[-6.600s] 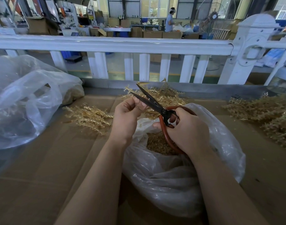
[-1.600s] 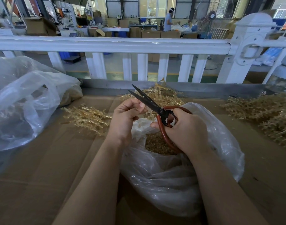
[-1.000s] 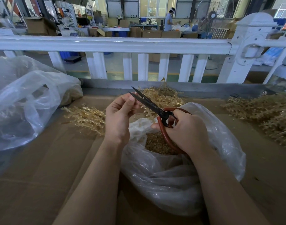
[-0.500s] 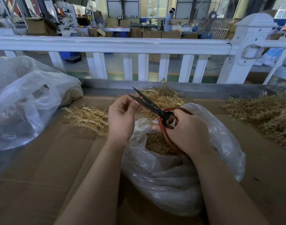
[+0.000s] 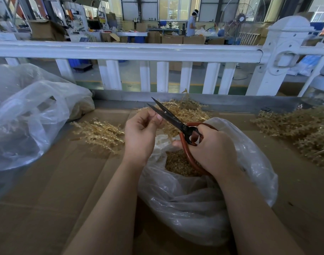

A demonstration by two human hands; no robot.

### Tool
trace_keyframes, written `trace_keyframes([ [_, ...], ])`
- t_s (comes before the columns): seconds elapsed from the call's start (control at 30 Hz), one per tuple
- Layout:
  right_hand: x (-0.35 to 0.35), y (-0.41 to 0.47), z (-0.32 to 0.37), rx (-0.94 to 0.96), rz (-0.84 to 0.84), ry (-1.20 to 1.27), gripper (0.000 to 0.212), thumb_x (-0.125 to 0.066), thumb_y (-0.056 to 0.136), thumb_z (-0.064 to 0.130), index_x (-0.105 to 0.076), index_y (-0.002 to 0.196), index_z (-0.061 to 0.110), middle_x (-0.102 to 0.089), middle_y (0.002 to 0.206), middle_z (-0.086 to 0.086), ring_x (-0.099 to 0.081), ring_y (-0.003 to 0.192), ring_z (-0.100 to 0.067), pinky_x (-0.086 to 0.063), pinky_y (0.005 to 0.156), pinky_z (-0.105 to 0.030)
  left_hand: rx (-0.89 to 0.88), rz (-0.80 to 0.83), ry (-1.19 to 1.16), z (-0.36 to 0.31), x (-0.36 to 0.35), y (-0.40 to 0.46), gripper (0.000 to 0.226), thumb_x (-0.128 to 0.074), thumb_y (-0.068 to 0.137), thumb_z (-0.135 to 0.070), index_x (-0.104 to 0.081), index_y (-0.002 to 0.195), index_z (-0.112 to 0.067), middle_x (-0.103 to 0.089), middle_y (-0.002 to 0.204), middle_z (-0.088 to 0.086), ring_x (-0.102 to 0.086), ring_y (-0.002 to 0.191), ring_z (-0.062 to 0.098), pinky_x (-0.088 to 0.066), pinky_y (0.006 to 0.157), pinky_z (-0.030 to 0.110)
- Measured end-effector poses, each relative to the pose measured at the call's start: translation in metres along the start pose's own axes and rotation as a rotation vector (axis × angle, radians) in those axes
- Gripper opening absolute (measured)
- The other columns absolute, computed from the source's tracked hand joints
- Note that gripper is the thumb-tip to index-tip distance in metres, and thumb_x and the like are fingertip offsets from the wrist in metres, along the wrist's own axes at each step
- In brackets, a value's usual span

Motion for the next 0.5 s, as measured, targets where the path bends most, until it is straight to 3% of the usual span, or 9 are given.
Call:
trace_keyframes([
  [0.37,0.0019,0.0004,0.0018,0.003,0.006,0.024,0.070,-0.045,0.064,0.092,-0.066,0.084,0.028,-0.060,0.074,0.022,-0.059,0.068,-0.002,-0.052,0.064,-0.020,0.009,0.009,-0.050,0.0036,-0.0004,0.0005,0.012,-0.058,0.096,0.000,-0.067,0.088,0.002,-0.066,0.074,0.001,-0.062,0.071,0.007,-0.051,0.071,0.018],
  [0.5,0.0018,-0.0001,0.0033,0.001,0.031,0.044,0.083,-0.041,0.062,0.094,-0.073,0.097,0.026,-0.068,0.082,0.019,-0.063,0.073,-0.003,-0.054,0.067,-0.021,0.035,-0.013,-0.124,0.0060,0.0015,0.0009,0.012,-0.057,0.097,-0.003,-0.067,0.091,-0.003,-0.065,0.074,0.000,-0.060,0.069,0.004,-0.049,0.067,0.015],
])
Point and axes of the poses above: each hand's wrist, its own y-axis towards the middle knuckle, its own x-axis out of the back of the hand, z = x × y, the point moved 3 cm from there along y, towards the middle knuckle
